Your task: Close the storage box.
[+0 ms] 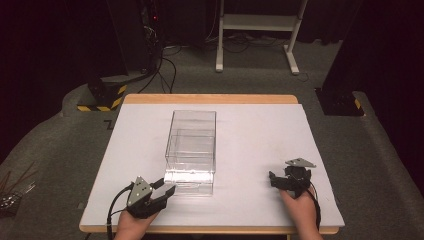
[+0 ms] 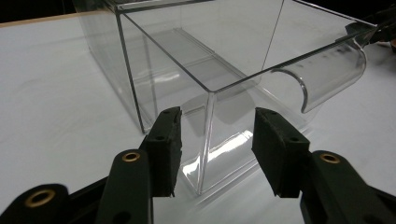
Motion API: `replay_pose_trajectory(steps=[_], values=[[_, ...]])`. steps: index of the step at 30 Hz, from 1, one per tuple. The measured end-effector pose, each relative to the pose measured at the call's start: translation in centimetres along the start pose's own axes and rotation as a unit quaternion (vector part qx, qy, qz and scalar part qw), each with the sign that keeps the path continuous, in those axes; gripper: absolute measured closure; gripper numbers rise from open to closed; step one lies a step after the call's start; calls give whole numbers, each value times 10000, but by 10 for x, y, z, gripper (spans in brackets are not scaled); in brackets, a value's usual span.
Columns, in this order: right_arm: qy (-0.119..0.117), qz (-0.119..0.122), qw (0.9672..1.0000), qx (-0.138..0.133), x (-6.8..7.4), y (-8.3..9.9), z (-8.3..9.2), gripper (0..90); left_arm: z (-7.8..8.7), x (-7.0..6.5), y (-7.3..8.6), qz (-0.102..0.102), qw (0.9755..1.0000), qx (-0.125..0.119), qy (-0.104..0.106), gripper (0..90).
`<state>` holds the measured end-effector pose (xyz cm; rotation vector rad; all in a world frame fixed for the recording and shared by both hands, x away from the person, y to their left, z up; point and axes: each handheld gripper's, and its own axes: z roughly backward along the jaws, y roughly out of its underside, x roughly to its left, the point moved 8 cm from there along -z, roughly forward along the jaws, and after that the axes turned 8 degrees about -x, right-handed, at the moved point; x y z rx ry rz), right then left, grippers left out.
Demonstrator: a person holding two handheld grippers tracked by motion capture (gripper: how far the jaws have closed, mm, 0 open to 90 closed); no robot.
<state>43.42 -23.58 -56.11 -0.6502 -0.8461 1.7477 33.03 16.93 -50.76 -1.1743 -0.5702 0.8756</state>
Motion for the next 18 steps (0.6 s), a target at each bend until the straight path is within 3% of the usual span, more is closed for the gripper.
replay_pose_trajectory(steps=[8,15,18], values=[[2,2,10000,-1,0,0,0,89,-9,4,-1,47,10000,-13,-46,509],[11,-42,10000,14,1,0,0,89,-14,5,-4,23,9998,2,-220,359],[11,-45,10000,13,1,0,0,89,-17,7,-3,164,9995,46,-247,266]])
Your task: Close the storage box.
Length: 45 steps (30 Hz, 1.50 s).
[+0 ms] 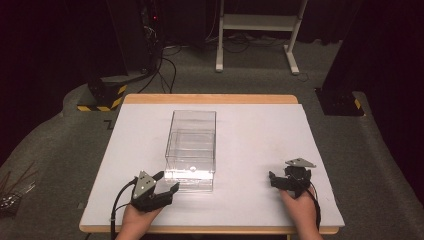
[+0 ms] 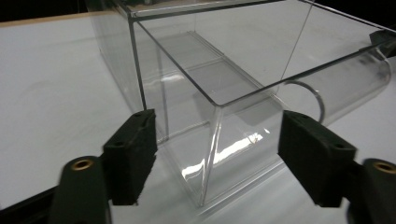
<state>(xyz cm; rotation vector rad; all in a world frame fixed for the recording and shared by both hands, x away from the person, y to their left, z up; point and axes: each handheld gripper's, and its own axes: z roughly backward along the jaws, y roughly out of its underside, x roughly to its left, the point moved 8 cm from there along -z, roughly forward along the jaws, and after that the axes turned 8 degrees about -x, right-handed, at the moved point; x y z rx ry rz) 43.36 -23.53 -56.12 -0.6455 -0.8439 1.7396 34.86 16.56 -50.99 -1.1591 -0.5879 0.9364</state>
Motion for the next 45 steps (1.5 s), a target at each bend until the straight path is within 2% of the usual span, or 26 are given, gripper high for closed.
replay_pose_trajectory(steps=[8,33,45], values=[[-4,20,10000,-7,0,0,0,89,-4,6,0,39,10000,22,-69,224],[2,-4,10000,-2,0,0,0,90,-32,23,-9,-45,9995,9,-299,233],[-5,24,10000,-11,0,0,0,90,-44,31,-11,92,9993,10,-368,222]])
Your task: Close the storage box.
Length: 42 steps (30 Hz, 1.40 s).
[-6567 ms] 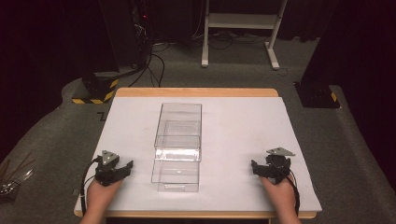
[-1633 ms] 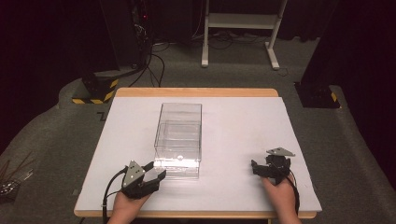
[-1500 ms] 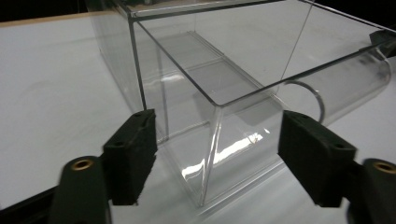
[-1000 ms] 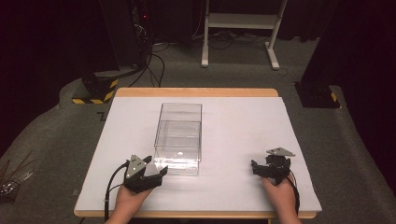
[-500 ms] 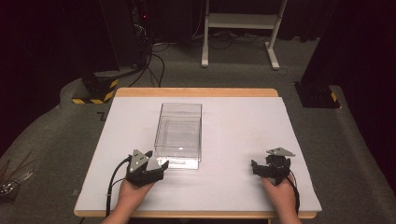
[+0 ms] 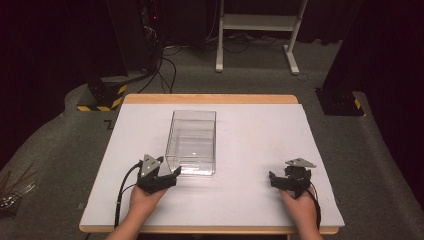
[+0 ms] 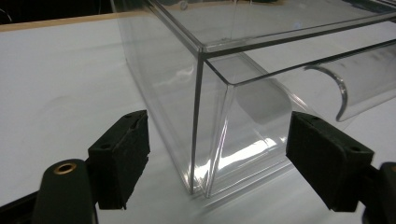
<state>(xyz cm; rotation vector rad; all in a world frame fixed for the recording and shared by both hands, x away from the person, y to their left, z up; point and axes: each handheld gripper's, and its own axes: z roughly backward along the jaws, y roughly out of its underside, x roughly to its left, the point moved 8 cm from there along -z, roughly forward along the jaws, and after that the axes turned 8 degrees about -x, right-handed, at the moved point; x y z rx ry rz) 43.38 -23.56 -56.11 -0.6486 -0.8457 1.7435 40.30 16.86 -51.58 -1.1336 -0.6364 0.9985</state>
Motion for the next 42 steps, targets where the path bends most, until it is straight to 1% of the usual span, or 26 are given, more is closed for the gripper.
replay_pose_trajectory(steps=[3,4,8,12,17,20,21,23,24,27,30,32,35,39,42], values=[[5,-29,10000,8,0,0,0,90,-3,1,-1,-24,10000,-8,-21,221],[0,0,10000,1,0,0,0,90,-4,2,-1,-35,10000,-15,-30,222],[3,-14,10000,4,0,0,0,90,-6,3,-1,-11,10000,-21,-38,222],[3,-13,10000,5,0,0,0,90,-9,6,-1,-47,9999,4,-103,225],[2,-11,10000,4,0,0,0,90,-13,8,-2,-10,9999,16,-149,234],[3,-23,10000,7,0,0,0,90,-15,10,-3,-4,9997,18,-228,252],[2,-8,10000,2,0,0,0,90,-16,11,-3,28,9996,15,-264,264],[4,-23,10000,7,0,0,0,90,-16,11,-3,59,9996,23,-257,266],[4,-23,10000,6,0,0,0,90,-17,12,-3,111,9996,15,-256,266],[3,-21,10000,7,0,0,0,90,-18,12,-3,104,9996,22,-267,267],[2,-12,10000,3,0,0,0,90,-19,14,-3,86,9994,55,-326,276],[3,-20,10000,7,0,0,0,90,-20,15,-2,111,9992,71,-371,287],[2,-11,10000,3,0,0,0,90,-22,16,-2,169,9992,79,-342,297],[-2,0,10000,0,0,0,0,90,-23,15,-1,150,9993,107,-337,299],[-1,-14,10000,2,0,0,0,90,-22,14,-1,224,9992,117,-323,314]])
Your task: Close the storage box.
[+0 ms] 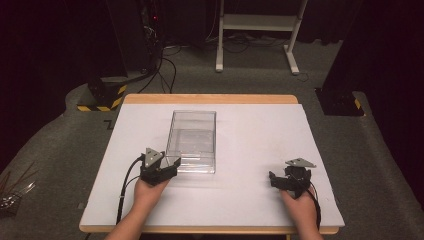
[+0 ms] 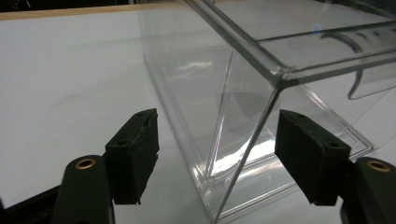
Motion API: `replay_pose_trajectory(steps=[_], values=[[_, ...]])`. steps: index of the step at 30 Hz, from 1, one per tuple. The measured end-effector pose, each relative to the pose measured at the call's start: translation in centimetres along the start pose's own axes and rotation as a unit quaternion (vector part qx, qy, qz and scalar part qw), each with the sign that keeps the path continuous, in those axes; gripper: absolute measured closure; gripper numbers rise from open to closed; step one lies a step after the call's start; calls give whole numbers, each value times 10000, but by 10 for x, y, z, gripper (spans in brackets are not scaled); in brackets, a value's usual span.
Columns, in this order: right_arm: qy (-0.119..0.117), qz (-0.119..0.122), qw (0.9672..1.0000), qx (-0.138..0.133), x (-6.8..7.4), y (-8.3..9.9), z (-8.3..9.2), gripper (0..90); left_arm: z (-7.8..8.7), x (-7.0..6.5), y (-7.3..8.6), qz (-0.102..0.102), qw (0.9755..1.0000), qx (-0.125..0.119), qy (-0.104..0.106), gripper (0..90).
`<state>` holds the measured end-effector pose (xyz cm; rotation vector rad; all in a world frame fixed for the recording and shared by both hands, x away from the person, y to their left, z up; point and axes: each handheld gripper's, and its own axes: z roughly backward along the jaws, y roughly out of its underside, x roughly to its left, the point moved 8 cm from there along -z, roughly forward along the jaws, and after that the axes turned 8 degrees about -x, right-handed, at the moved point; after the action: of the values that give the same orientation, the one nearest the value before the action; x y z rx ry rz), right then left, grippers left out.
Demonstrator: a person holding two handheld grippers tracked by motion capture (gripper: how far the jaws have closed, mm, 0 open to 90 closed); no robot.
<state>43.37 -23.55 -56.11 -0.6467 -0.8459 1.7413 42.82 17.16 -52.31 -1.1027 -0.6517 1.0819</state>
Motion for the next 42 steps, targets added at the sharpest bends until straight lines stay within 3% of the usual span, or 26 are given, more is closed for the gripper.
replay_pose_trajectory(steps=[20,36,42], values=[[4,-9,10000,5,0,0,0,90,29,2,8,56,9992,36,394,271],[-1,4,10000,-2,0,0,0,91,49,11,18,-31,9991,163,402,265],[2,-10,10000,3,0,0,0,91,63,23,22,-128,9992,242,300,260]])
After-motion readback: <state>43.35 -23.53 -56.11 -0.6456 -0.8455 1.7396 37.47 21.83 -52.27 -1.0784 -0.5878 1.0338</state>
